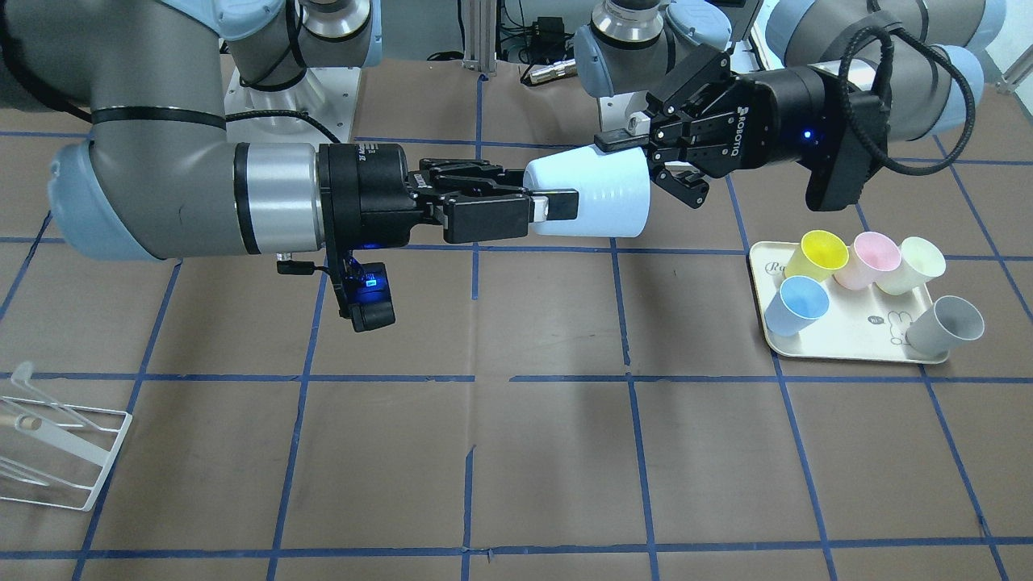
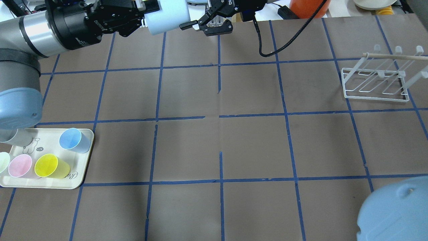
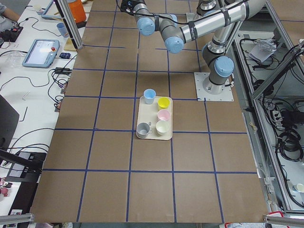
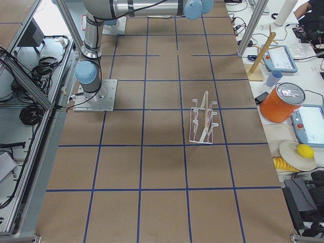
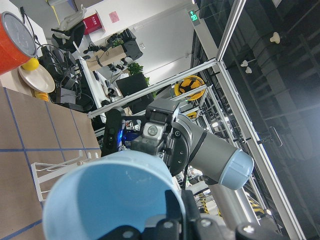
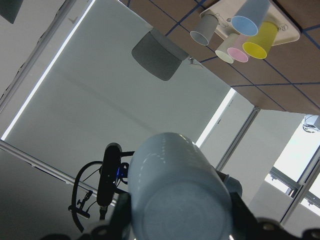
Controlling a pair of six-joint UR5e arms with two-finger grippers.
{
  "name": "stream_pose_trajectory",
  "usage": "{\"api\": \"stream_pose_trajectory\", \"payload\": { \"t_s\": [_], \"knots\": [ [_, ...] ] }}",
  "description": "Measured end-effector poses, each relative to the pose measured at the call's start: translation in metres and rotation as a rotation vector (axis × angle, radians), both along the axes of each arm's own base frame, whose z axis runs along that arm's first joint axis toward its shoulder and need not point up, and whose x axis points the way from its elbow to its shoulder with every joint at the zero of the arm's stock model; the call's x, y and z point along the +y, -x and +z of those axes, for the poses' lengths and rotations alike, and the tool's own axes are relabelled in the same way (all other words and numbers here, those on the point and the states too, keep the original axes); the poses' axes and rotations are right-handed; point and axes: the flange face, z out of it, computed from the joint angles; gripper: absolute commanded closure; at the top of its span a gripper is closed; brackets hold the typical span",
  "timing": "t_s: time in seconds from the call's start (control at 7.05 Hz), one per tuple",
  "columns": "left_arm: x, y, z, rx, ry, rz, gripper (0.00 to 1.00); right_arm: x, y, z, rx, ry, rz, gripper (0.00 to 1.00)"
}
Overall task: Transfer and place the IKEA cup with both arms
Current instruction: 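Close the left gripper on the cup held by the right gripper, then open the right gripper and pull it away while the left gripper holds the cup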
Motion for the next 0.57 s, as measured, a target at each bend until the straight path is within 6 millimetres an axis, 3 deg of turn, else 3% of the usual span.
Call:
{"api": "stream_pose_trajectory", "payload": {
  "t_s": [0.57],
  "knots": [
    [0.0011, 0.0002, 0.0006, 0.0, 0.001, 0.0, 1.0, -0.0013, 0.0049, 0.0043, 0.006, -0.01, -0.009, 0.0]
  ]
}}
